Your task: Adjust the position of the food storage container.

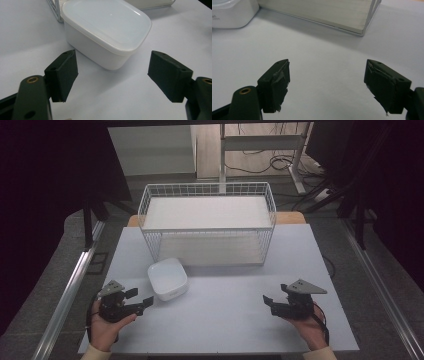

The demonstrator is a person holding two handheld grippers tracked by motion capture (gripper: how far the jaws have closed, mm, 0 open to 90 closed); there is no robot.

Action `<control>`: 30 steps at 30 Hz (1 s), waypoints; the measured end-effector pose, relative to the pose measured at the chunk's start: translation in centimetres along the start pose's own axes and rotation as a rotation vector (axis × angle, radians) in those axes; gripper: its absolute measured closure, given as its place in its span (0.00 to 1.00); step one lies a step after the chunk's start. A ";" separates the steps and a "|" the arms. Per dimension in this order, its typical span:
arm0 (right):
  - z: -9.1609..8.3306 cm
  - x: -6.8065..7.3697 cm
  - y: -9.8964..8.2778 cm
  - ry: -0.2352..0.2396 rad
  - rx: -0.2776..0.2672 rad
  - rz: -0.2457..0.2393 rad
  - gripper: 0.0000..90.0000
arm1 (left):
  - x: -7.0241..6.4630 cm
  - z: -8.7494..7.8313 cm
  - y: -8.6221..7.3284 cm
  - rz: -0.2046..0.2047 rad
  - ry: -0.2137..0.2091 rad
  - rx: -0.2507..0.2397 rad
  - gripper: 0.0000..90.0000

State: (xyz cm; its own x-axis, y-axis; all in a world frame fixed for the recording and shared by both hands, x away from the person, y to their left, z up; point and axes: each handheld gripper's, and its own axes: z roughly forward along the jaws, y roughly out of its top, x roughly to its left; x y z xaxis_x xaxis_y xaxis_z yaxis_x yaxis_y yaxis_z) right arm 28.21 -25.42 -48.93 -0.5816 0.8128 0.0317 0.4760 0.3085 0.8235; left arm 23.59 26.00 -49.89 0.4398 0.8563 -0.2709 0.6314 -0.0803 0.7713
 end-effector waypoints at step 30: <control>0.1 -0.2 -0.3 0.010 0.012 0.014 0.27 | -0.5 -1.8 2.4 0.046 0.006 -0.010 0.35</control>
State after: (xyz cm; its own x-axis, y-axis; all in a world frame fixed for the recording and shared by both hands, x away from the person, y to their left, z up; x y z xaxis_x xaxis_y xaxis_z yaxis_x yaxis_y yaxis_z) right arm 28.22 -25.64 -49.22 -0.5812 0.8123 0.0484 0.4917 0.3031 0.8163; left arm 23.71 26.31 -46.85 0.4646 0.8547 -0.2315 0.6037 -0.1146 0.7889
